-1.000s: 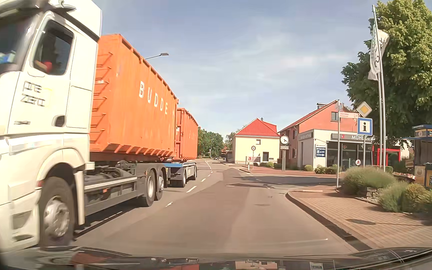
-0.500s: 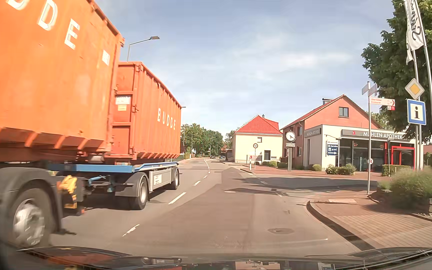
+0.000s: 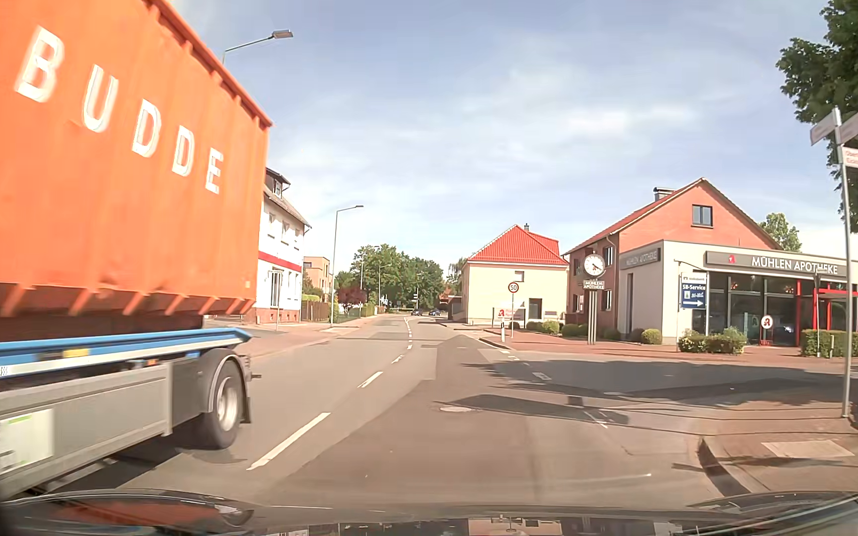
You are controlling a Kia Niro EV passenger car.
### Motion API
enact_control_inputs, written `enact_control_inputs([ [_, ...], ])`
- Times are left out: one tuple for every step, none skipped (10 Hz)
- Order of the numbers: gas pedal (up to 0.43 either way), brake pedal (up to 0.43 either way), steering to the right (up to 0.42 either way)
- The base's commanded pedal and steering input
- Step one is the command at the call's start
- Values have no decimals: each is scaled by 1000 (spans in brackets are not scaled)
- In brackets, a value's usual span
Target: Follow the waypoints while adhering to traffic rules and regulations
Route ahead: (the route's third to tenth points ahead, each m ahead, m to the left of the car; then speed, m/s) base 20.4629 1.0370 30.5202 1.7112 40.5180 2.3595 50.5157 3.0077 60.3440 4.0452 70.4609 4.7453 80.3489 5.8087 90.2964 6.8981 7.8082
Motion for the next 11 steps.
enact_control_inputs([
  [248, 0, -4],
  [248, 0, -4],
  [248, 0, -5],
  [248, 0, -5],
  [248, 0, -5],
  [248, 0, -5],
  [248, 0, -6],
  [248, 0, -9],
  [248, 0, -10],
  [248, 0, -10],
  [248, 0, -11],
])
